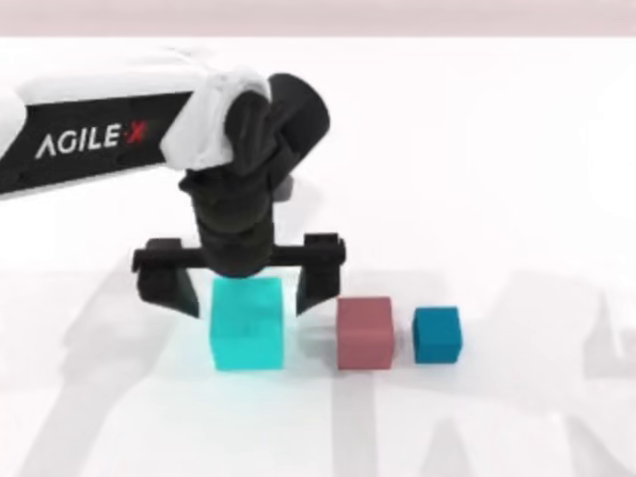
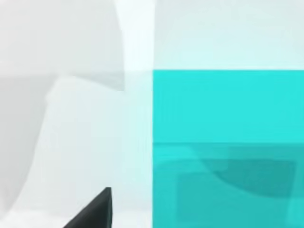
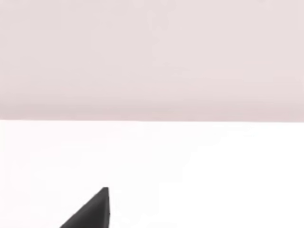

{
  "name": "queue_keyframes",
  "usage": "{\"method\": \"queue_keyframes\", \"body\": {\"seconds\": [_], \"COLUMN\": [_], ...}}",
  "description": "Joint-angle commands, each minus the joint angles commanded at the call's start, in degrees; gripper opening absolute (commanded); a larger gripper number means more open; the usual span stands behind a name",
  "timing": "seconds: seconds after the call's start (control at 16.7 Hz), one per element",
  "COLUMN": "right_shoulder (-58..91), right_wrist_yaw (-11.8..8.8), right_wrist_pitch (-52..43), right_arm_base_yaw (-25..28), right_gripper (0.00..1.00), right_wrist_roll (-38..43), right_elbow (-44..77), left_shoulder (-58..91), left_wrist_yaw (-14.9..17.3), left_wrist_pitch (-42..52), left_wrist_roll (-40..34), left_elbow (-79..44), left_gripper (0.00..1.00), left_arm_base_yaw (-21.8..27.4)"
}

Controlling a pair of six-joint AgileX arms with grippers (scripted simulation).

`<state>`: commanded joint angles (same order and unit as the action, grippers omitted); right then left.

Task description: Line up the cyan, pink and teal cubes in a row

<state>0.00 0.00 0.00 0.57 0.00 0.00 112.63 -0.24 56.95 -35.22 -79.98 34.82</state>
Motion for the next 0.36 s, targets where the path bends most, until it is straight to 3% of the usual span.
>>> {"method": "queue_keyframes", "body": {"seconds": [0.36], "right_shoulder": [0.0], "right_wrist_yaw": [0.0], "right_wrist_pitch": [0.0], "right_arm_base_yaw": [0.0], "right_gripper": [1.00], "right_wrist_roll": [0.0], "right_elbow": [0.0], "left_shoulder": [-2.9], "left_wrist_yaw": [0.0], "left_wrist_pitch": [8.5], "left_wrist_roll": [-0.1], "left_elbow": [-5.5], "left_gripper": [1.00], "left_arm_base_yaw": [-0.7]}}
